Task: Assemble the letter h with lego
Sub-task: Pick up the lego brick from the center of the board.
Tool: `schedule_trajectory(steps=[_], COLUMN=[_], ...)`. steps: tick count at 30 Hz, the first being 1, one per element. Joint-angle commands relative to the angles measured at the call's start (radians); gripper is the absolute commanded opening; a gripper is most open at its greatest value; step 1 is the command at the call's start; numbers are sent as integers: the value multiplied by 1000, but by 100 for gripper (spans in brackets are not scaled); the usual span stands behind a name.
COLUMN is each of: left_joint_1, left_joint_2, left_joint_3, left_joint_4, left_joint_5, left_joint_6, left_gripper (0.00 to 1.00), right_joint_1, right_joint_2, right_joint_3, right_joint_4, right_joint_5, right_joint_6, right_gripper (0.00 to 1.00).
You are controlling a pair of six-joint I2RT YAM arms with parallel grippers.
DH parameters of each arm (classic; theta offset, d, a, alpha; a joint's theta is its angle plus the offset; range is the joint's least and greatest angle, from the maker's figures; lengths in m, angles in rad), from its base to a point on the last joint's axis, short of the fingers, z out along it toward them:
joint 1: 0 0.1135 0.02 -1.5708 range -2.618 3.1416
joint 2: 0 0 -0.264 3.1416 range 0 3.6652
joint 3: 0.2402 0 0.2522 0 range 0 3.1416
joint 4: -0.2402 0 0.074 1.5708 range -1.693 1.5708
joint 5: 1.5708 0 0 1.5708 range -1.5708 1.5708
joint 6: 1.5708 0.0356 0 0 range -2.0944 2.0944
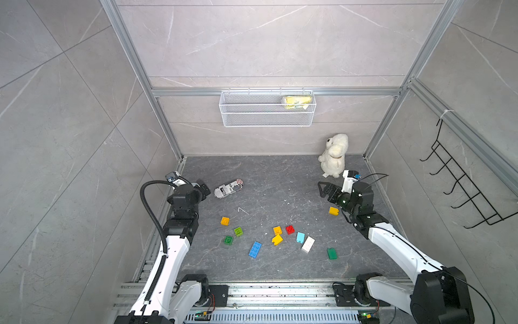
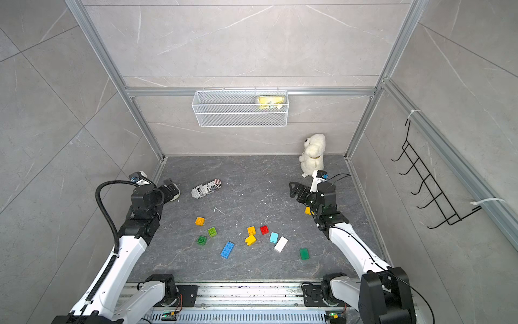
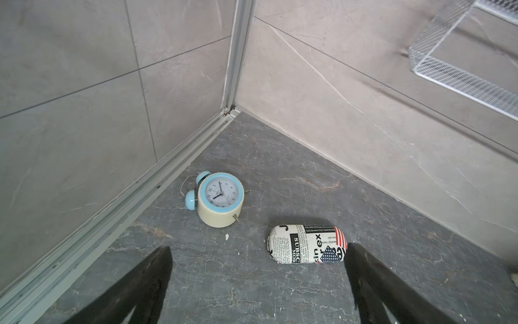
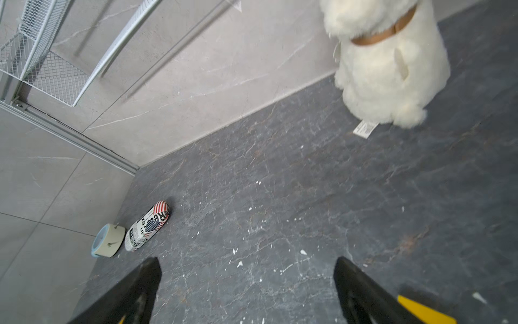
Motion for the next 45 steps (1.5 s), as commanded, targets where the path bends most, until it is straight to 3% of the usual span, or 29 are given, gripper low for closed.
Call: schedule_trajectory(steps=[1, 3, 7, 12, 16, 18, 23, 28, 33, 36, 45], left_joint_1=[-29, -37, -76, -221, -336, -377, -391, -390, -389, -388, -386], left_joint_2=[5, 30, 109, 233, 325, 360, 469, 492, 461, 453, 448], left_joint_3=[40, 65, 151, 271, 342, 363, 439, 465, 454, 455, 456], left_joint_4=[-47, -74, -162, -293, -412, -450, -560, -599, -586, -589, -590], left_joint_5=[-37, -7, 93, 185, 144, 137, 154, 152, 139, 137, 161], left_joint_6=[-47, -56, -26, 39, 50, 49, -2, -34, -44, -50, -56], left_gripper=[100, 100, 100, 100, 100, 100, 100, 100, 100, 100, 100], right_joint_1=[-32, -46, 3, 337, 534, 630, 770, 821, 824, 803, 704], right_joint_2=[-17, -35, -86, -4, 157, 223, 334, 440, 488, 510, 573], right_joint_3=[-57, -65, 0, 211, 280, 315, 380, 431, 469, 502, 512], right_joint_4=[123, 118, -74, -521, -685, -749, -817, -809, -825, -877, -877], right_joint_5=[-79, -77, -3, 298, 307, 344, 358, 305, 373, 418, 367], right_joint_6=[148, 167, 86, -58, -67, -81, -89, -63, -30, -44, -98], right_gripper=[100, 100, 99, 91, 78, 76, 73, 71, 70, 70, 66])
